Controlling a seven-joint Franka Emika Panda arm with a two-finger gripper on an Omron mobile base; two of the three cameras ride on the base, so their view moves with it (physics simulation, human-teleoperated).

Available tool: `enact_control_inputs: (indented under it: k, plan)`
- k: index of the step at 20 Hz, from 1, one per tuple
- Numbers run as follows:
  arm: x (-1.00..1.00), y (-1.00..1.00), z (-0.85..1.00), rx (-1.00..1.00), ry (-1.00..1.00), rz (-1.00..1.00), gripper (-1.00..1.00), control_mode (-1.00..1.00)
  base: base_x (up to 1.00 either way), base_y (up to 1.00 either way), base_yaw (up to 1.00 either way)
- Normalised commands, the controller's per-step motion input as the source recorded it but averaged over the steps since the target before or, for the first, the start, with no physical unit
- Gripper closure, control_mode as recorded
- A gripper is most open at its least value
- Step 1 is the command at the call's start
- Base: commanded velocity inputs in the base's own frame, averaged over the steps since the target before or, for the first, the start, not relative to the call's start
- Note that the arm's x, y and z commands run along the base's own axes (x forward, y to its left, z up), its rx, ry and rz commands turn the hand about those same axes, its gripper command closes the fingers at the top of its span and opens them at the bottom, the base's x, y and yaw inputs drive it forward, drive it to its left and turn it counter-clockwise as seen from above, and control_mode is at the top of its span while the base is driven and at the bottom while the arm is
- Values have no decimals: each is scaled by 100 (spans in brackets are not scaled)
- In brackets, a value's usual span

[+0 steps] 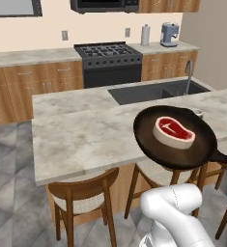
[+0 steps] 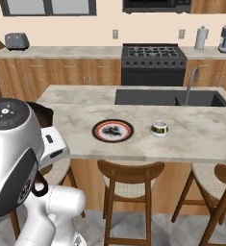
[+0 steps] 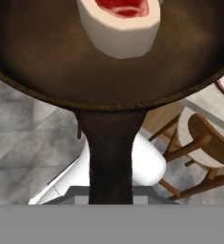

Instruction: Pick up the pan with the steak in it and place it on the dining table. Then place the steak on the plate.

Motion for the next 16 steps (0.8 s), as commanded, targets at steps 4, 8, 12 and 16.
enact_control_inputs:
  k: [4, 8, 12, 16]
  plan:
    - [47, 0, -8, 0, 0, 0, 100, -100, 46, 0, 0]
    - [90, 0, -15, 0, 0, 0, 100, -100, 0, 0, 0]
    - [74, 0, -16, 0, 0, 0, 100, -100, 0, 0, 0]
    - [50, 0, -11, 0, 0, 0, 100, -100, 0, 0, 0]
